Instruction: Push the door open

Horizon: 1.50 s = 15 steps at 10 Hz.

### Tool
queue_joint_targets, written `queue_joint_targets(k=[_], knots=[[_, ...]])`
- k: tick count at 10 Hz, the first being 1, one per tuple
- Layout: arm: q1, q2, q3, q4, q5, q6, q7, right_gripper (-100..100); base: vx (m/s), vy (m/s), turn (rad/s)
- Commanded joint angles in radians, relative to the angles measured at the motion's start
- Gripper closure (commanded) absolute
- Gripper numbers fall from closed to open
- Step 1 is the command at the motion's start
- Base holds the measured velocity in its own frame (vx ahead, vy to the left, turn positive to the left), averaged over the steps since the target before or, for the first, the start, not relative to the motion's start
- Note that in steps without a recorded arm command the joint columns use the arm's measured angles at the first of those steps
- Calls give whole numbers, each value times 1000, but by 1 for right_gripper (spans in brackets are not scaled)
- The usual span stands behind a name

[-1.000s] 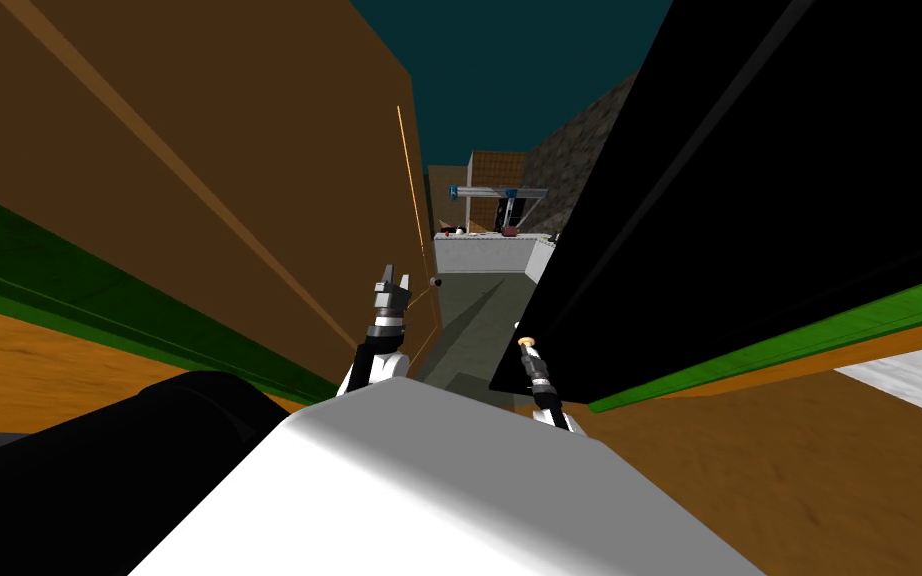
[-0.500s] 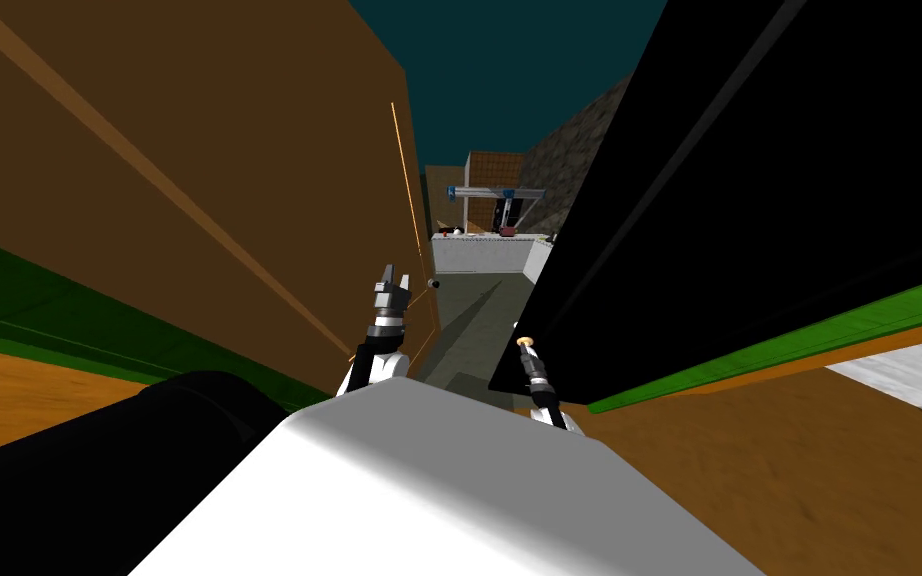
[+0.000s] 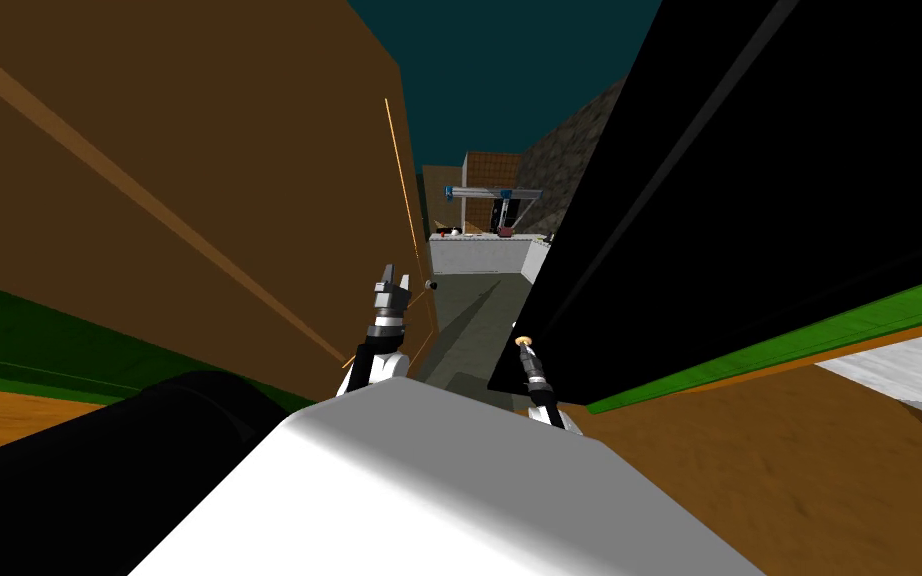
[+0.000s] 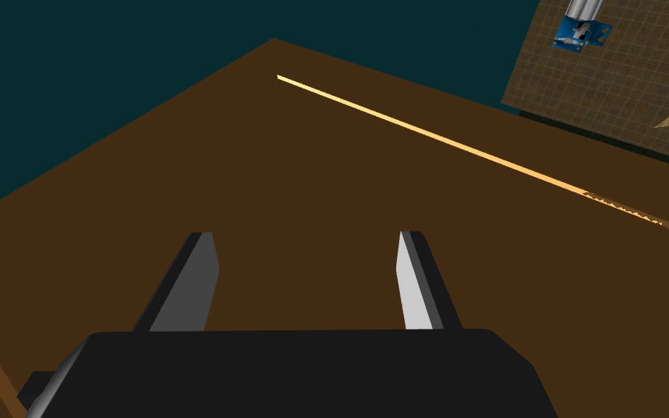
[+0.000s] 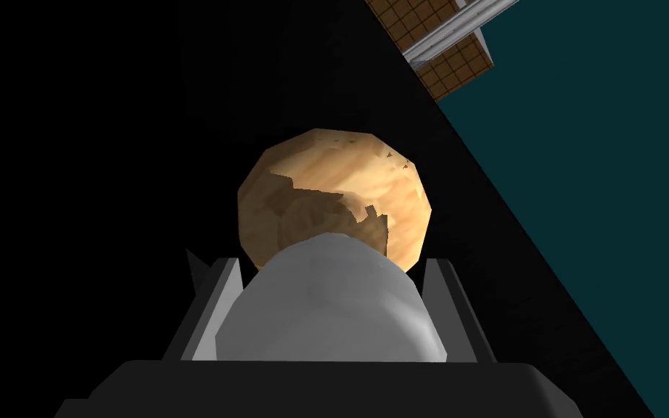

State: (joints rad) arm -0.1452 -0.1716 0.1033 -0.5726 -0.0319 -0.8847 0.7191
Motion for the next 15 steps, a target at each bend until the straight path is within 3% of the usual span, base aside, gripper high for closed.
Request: queue_joint_targets(k=[1,2,15], knots=[[4,-5,1,-20,-17,9,-50,100,44,4,-32],[4,-5,1,-20,-17,9,-55,100,38,3,-28],[-23,17,55,6,-117,2,-383,100,53,6,-43]])
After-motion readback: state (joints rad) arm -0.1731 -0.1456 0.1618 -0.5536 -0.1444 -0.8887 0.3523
